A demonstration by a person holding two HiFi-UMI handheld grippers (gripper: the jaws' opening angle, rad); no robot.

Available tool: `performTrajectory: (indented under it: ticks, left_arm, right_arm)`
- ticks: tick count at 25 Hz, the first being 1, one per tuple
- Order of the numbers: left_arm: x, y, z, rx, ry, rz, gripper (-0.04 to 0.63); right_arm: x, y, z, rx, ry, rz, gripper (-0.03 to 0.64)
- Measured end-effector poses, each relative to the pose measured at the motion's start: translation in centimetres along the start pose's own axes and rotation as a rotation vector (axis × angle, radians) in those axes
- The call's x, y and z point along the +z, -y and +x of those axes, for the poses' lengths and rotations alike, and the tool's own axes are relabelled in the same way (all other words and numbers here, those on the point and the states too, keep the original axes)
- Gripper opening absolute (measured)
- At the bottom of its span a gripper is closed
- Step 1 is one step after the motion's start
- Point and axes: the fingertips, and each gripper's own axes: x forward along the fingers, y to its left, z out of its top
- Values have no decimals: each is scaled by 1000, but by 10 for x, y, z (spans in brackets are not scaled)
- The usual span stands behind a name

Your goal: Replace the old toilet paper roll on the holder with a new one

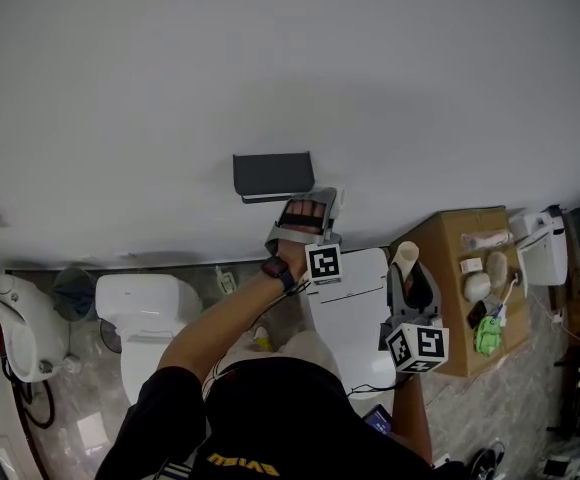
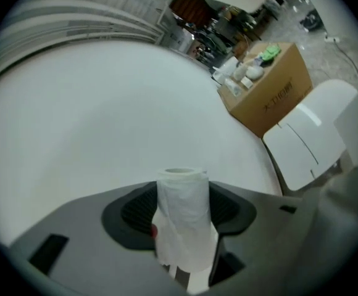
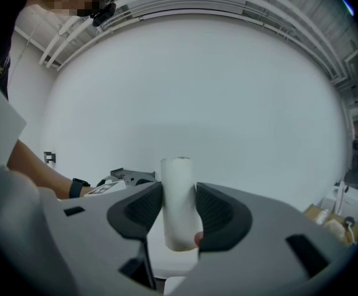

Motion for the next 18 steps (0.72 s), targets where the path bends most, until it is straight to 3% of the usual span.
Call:
performTrajectory:
  ticks: [6, 10, 14, 18]
  left_arm:
    - [-13, 8, 1, -21, -49, 28, 241]
    - [-7, 8, 1, -29, -11, -35, 239]
    - [-23, 11, 2, -24, -57, 36, 239]
    - [-37, 20, 3, -22, -77, 38, 235]
  right_arm:
    - [-1, -5, 1, 3, -2, -4, 172]
    - [-2, -4, 2, 2, -3, -5, 172]
    - [-3, -7, 3, 4, -2, -3, 172]
    - [-2, -9, 6, 10, -3, -14, 172]
